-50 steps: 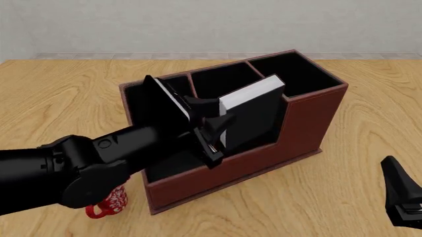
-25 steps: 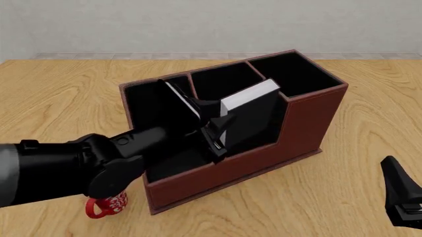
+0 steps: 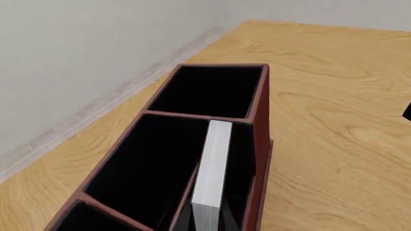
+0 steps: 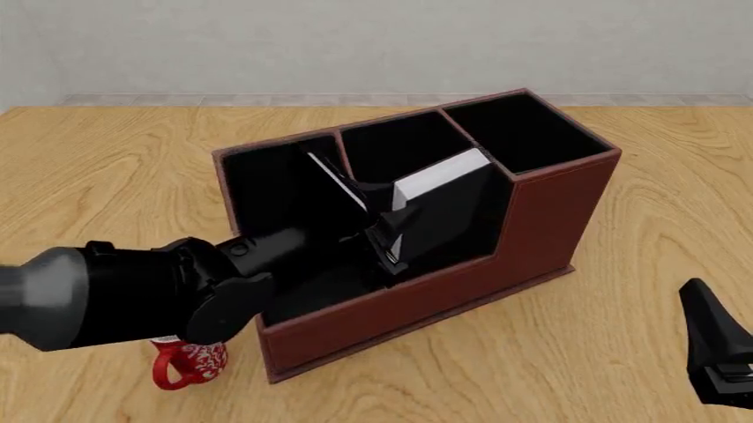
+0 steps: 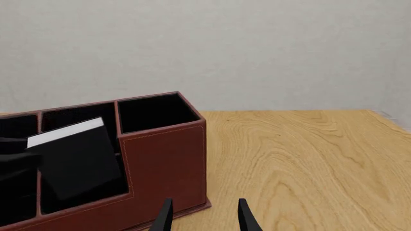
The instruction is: Pick up the book and place it in the back compartment of the caddy.
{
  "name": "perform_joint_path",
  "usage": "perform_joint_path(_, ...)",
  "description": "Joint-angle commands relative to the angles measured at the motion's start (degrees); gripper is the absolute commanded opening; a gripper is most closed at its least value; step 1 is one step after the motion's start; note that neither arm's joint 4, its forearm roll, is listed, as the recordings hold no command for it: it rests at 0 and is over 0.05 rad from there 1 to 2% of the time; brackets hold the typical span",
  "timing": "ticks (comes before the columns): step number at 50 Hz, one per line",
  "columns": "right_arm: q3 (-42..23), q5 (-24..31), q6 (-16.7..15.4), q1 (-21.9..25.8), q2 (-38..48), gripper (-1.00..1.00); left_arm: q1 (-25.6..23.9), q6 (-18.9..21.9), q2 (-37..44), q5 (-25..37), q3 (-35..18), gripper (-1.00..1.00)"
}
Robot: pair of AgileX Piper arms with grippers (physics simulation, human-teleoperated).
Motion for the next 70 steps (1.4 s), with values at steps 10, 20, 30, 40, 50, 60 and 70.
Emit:
perform_joint_path(10,-0.02,0.02,-0.02,-0.01,0.0,1.0,1.18,1.12,3.17,-3.32,0.27,-1.0)
perform_joint_path(20,-0.01,0.02,0.03,0.0,0.0,1.0,1.36,1.14,4.32,-4.43,1.08,-1.0)
perform_joint_path(30,-0.02,0.01,-0.01,0.02,-0.01,1.0,1.45,1.24,4.12,-3.64,0.63,-1.0)
perform_joint_path(40,-0.01,0.02,0.01,0.0,0.0,1.0,1.31,1.06,4.17,-3.59,0.64,-1.0)
perform_joint_path(50,-0.01,0.02,0.0,-0.01,-0.01,1.0,1.49,0.78,4.04,-3.76,0.84,1.0)
perform_joint_path(60,-0.01,0.02,0.01,0.0,0.0,1.0,1.63,0.88,4.33,-4.0,0.89,1.0)
perform_joint_path(70,-0.01,0.01,-0.01,0.0,-0.01,1.0,1.6,0.76,3.19,-3.65,1.41,1.0)
